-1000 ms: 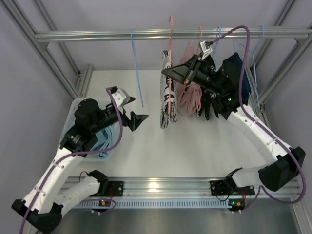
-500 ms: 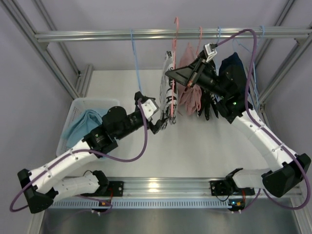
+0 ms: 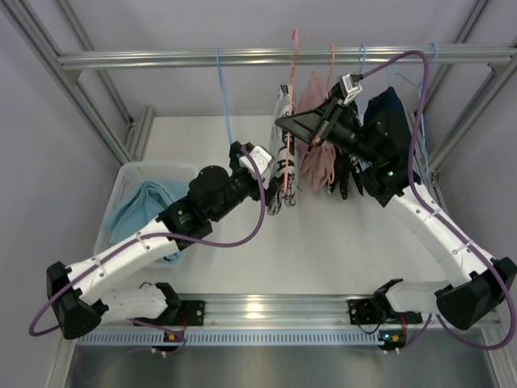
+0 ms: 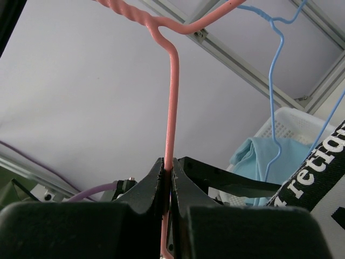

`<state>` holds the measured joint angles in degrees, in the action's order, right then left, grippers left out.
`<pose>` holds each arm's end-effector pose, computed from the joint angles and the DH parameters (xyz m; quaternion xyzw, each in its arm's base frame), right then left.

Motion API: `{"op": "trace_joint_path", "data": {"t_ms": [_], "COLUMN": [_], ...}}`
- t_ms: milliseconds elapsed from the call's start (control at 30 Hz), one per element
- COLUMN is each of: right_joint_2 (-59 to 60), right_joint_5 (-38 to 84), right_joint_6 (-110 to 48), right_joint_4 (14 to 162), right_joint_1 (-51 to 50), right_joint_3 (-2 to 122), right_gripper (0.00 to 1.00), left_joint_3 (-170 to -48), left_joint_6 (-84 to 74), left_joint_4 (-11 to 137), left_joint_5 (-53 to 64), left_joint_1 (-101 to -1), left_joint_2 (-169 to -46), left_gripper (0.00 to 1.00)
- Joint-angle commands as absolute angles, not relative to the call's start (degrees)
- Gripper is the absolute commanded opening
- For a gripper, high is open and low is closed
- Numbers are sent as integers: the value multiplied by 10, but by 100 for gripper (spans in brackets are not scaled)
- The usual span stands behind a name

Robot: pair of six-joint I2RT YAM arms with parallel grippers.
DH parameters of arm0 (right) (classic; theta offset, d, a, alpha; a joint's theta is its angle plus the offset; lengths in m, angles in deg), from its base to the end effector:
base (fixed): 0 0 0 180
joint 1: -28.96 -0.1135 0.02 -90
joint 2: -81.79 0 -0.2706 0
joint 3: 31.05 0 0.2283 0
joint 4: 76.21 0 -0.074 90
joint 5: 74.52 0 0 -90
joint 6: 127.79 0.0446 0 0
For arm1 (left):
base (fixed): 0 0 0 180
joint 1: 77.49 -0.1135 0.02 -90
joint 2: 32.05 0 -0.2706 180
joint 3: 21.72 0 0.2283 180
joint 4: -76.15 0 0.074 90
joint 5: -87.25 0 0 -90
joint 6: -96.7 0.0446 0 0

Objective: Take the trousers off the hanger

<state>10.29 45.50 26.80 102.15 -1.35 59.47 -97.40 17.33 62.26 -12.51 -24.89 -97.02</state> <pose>0.2110 0.1492 0.4782 -0.0309 0.6081 0.6771 0.4134 0.1564 -0.1921 0.3946 0.3296 0.6470 -0.1875 0.6614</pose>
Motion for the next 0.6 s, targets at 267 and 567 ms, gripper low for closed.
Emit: {"op": "trace_joint_path", "data": {"t_ms": [267, 567], "right_joint_2": [137, 144], "right_joint_5": [436, 439], "right_joint_6": [262, 265], "right_joint_4": [1125, 1125], "right_joint_1": [-10, -9], "right_joint_3": [621, 616], "right_gripper": [0, 0], "left_joint_3": [-986, -1011], "left_joint_6": [149, 150], "left_joint_4": [698, 679], "left_joint_5": [-58, -147], "left_joint_1": [-248, -249], "left_joint_2": [-952, -990], "left_gripper": [98, 79]}}
